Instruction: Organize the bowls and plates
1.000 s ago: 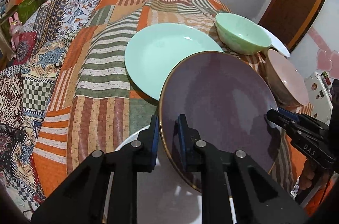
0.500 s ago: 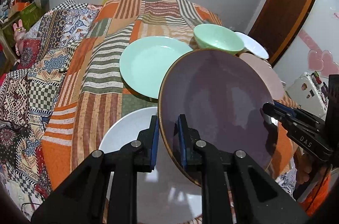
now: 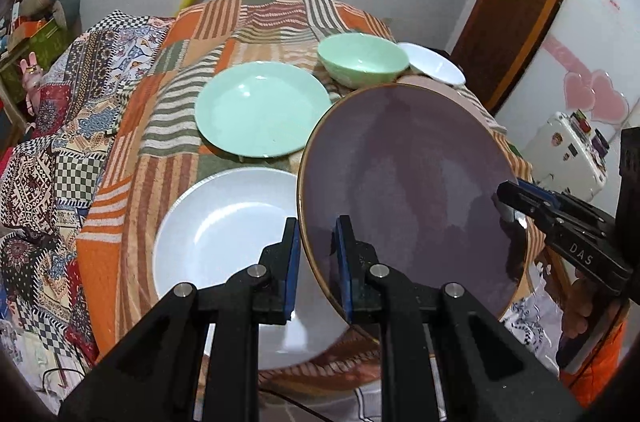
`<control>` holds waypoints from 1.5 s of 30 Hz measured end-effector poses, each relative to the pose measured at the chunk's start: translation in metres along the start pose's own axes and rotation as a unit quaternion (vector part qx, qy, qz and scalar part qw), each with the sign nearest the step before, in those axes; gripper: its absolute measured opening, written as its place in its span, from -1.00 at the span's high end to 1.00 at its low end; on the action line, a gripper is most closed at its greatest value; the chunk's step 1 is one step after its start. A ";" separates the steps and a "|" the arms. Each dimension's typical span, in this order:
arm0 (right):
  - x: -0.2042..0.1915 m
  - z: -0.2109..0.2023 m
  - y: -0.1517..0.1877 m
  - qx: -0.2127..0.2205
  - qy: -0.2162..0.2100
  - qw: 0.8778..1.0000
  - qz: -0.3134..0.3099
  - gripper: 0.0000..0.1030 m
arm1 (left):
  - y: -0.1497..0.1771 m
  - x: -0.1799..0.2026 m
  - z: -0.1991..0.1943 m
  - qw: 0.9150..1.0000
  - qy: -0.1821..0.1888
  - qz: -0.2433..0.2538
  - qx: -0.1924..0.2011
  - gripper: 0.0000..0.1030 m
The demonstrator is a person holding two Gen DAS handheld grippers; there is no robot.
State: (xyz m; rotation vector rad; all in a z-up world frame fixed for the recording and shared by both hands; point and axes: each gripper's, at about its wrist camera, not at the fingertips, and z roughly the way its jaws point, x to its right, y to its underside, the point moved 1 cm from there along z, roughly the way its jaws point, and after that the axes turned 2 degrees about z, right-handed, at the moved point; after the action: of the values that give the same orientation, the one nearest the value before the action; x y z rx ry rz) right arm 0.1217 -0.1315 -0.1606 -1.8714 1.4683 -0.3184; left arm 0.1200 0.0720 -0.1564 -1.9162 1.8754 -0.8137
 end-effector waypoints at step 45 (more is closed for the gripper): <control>0.085 0.024 0.053 -0.072 0.039 0.994 0.077 0.54 | 0.018 0.061 0.116 0.989 0.018 0.032 -0.140 0.68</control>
State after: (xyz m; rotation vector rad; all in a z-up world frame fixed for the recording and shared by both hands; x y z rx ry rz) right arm 0.1242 -0.2053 -0.2326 -1.8611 1.7174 -0.2191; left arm 0.1737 -0.0072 -0.2475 -1.9983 2.1582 -0.5938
